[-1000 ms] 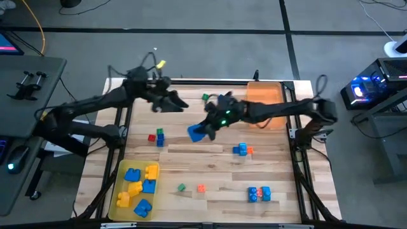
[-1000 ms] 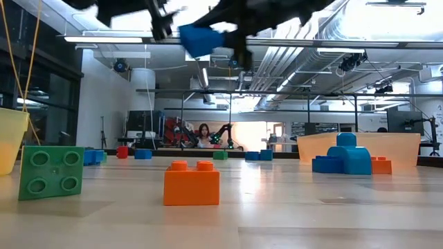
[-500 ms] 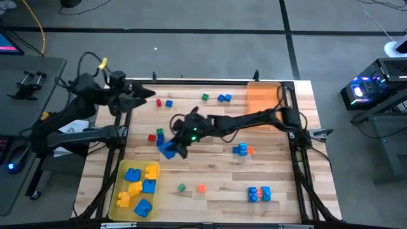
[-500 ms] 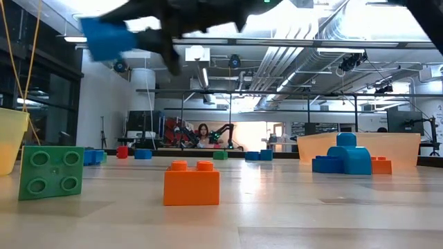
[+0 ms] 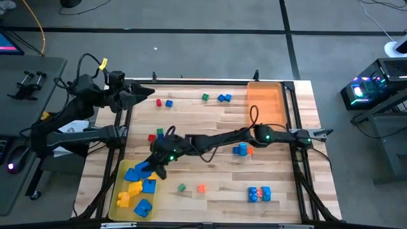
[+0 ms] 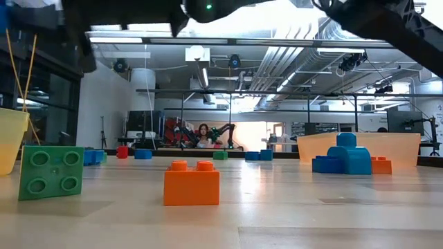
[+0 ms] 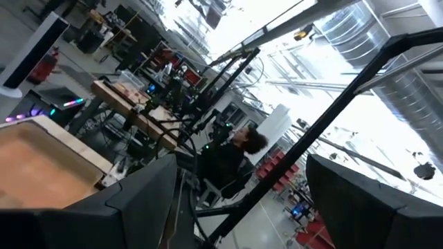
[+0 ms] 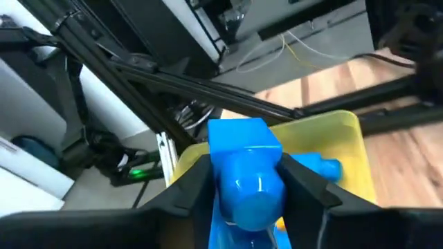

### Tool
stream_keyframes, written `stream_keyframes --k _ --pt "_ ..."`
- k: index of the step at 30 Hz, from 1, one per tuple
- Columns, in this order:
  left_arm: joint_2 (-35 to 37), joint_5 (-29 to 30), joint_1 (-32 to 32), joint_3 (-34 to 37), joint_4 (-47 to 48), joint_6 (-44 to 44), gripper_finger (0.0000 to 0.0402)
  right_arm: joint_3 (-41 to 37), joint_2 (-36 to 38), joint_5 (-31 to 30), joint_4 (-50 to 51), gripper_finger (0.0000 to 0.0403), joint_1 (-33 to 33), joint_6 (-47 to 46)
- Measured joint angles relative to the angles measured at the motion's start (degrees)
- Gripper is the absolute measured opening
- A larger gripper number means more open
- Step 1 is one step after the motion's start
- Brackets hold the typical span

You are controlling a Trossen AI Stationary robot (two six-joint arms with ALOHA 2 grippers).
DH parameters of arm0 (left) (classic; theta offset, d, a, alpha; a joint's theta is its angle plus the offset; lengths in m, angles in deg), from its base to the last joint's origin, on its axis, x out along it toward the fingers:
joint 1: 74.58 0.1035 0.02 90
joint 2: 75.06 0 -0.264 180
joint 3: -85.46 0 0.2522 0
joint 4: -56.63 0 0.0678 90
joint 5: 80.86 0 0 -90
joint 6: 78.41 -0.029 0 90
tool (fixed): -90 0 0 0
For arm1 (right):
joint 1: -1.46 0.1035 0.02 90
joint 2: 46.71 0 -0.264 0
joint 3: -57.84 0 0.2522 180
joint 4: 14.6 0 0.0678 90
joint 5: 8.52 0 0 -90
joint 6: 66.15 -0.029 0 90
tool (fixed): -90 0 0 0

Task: Sort blocks by size
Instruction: Put the large blue game piece into the yellow bin

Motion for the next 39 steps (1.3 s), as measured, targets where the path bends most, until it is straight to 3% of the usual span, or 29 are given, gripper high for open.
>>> stream_keyframes --k 3,7,10,14,18,22,28,33,39 --pt "-0.1 0.3 -0.6 0.0 1.1 0.0 0.0307 -2.8 -0.4 -6.2 -6.7 0.0188 1.2 -3.7" --pt "-0.1 1.3 -1.3 0.0 2.6 0.0 0.0307 -3.2 -0.4 -9.6 -5.4 0.0265 1.9 -5.9" --pt "-0.1 1.5 -1.6 0.0 3.5 -0.5 0.0307 -2.1 -0.5 -6.8 -4.3 0.0297 1.7 -5.0" --pt "-0.1 1.7 -1.6 0.0 4.4 -0.6 0.0307 -1.0 1.9 -0.7 0.8 0.0308 0.5 -2.6" --pt "-0.2 2.4 -1.6 0.0 4.4 -2.2 0.0307 -1.2 6.9 -3.9 17.1 0.0310 -1.2 6.6" --pt "-0.8 3.9 -1.5 0.0 4.2 -4.5 0.0307 -1.2 11.4 -12.5 36.3 0.0310 -2.8 16.2" --pt "-2.4 4.6 -1.4 0.1 4.3 -6.1 0.0307 -2.4 13.7 -19.5 66.9 0.0310 -6.8 19.0" --pt "-4.4 4.6 -1.4 0.1 4.2 -6.5 0.0307 -14.8 18.7 -21.3 77.2 0.0311 -10.1 14.7" --pt "-7.0 4.6 -1.4 0.1 4.3 -10.3 0.0307 -45.1 40.6 -20.5 71.6 0.0311 -10.3 -2.1"
